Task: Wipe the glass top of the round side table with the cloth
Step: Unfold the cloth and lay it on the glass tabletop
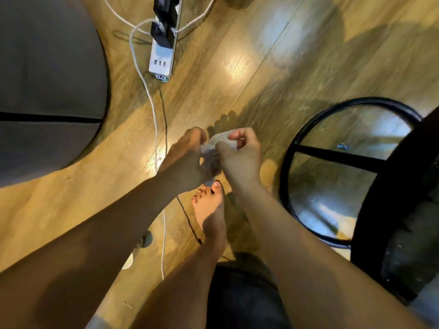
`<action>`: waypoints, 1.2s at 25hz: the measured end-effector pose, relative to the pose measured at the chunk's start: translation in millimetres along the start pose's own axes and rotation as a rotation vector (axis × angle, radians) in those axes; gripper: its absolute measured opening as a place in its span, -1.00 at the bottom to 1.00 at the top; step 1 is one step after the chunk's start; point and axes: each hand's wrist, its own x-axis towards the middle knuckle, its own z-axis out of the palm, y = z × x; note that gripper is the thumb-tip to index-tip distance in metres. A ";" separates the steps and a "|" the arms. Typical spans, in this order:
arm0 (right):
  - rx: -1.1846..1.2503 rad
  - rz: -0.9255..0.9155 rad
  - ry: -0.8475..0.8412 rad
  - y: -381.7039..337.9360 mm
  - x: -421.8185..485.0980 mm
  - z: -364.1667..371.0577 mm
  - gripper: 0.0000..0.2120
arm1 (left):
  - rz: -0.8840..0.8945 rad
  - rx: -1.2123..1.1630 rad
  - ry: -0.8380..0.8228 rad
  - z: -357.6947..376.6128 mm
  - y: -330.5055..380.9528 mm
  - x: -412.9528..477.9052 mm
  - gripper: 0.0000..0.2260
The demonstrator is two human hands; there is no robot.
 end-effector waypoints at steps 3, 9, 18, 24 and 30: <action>0.160 -0.058 -0.087 -52.1 -70.4 -43.2 -0.77 | 0.035 -0.099 0.076 -41.7 66.6 -48.9 -0.59; 0.133 -0.299 -0.018 -101.6 -158.6 -208.0 -0.56 | -0.180 -0.906 -0.003 -88.4 227.6 -131.9 -0.80; 0.249 -0.212 0.017 -35.0 -185.9 -382.4 -0.85 | -0.240 -0.841 -0.201 18.8 353.9 -160.4 -0.72; -0.102 -0.455 0.020 -38.9 -138.1 -403.6 -0.85 | -0.015 -0.623 -0.011 35.2 348.8 -131.9 -0.76; -0.780 -0.302 0.273 -63.3 -42.8 -377.0 -0.42 | -0.033 -0.400 0.338 51.8 327.9 -34.6 -0.62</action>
